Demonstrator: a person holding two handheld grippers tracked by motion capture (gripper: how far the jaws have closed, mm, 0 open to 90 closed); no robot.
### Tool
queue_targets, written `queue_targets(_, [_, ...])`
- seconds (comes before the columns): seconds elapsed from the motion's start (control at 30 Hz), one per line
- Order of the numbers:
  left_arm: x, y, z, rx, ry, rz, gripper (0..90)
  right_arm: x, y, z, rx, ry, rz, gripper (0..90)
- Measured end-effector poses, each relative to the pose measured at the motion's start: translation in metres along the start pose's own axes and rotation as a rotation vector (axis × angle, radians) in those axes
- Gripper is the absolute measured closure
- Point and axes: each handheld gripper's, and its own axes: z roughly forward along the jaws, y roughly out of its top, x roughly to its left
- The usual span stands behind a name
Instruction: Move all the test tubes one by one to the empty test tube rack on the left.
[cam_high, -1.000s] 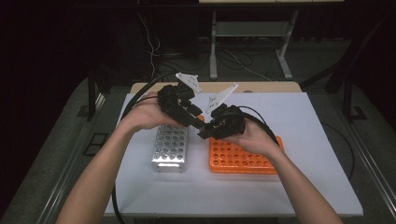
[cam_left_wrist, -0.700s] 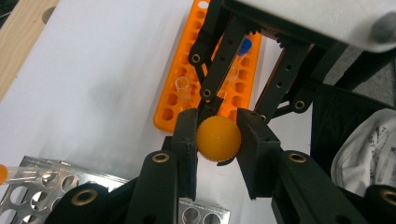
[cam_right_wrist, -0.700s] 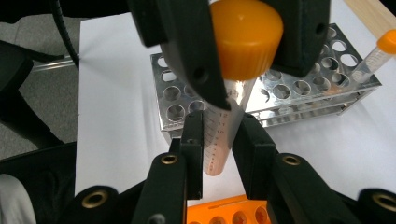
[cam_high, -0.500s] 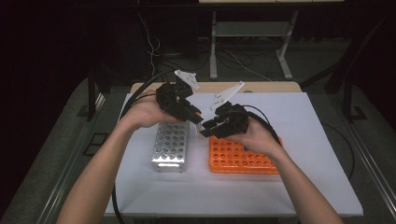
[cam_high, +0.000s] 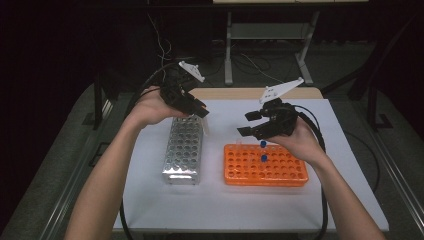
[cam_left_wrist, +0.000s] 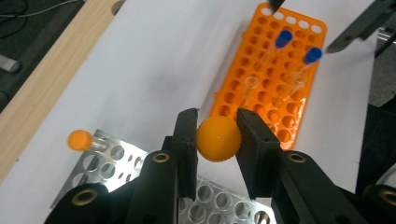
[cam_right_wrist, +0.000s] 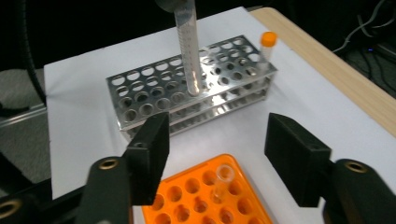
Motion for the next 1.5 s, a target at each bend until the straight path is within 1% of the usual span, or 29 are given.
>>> queue_targets(0.1, [0.007, 0.002, -0.001, 0.003, 0.018, -0.009, 68.8, -0.003, -0.005, -0.006, -0.005, -0.023, 0.021, 28.9])
queue_targets(0.17, [0.012, 0.004, -0.002, 0.003, 0.031, -0.014, 68.8, -0.005, -0.008, -0.010, -0.006, -0.037, 0.040, 16.9])
queue_targets(0.2, [0.015, 0.004, -0.002, 0.003, 0.037, -0.018, 68.8, -0.007, -0.009, -0.012, -0.007, -0.033, 0.050, 12.4])
queue_targets(0.23, [0.017, 0.004, -0.002, -0.003, 0.043, -0.026, 68.8, -0.008, -0.011, -0.014, -0.011, -0.034, 0.054, 10.8])
queue_targets(0.27, [0.020, 0.005, -0.002, -0.003, 0.050, -0.025, 68.8, -0.009, -0.013, -0.017, -0.015, -0.041, 0.055, 10.6])
queue_targets(0.33, [0.025, 0.004, -0.001, -0.008, 0.060, -0.033, 68.8, -0.012, -0.017, -0.021, -0.021, -0.051, 0.071, 1.1])
queue_targets(0.5, [0.038, 0.000, 0.003, 0.001, 0.081, -0.060, 68.8, -0.017, -0.027, -0.029, -0.031, -0.066, 0.092, 1.1])
queue_targets(0.6, [0.045, -0.003, 0.006, 0.001, 0.092, -0.085, 68.8, -0.020, -0.034, -0.034, -0.035, -0.074, 0.103, 1.1])
queue_targets(0.77, [0.057, -0.008, 0.011, 0.005, 0.110, -0.115, 68.8, -0.024, -0.046, -0.039, -0.041, -0.074, 0.124, 1.1])
queue_targets(0.83, [0.061, -0.010, 0.014, 0.005, 0.124, -0.131, 68.8, -0.026, -0.050, -0.040, -0.043, -0.073, 0.131, 1.1])
queue_targets(1.0, [0.071, -0.016, 0.021, -0.012, 0.141, -0.171, 68.8, -0.029, -0.062, -0.042, -0.043, -0.073, 0.148, 1.2])
queue_targets(1.1, [0.074, -0.018, 0.026, -0.011, 0.144, -0.179, 68.8, -0.030, -0.069, -0.045, -0.050, -0.075, 0.158, 1.2])
queue_targets(1.33, [0.078, -0.021, 0.037, 0.008, 0.157, -0.178, 68.8, -0.033, -0.086, -0.051, -0.066, -0.078, 0.188, 1.2])
queue_targets(1.5, [0.080, -0.023, 0.043, 0.012, 0.162, -0.181, 68.8, -0.034, -0.098, -0.055, -0.072, -0.081, 0.206, 1.2])
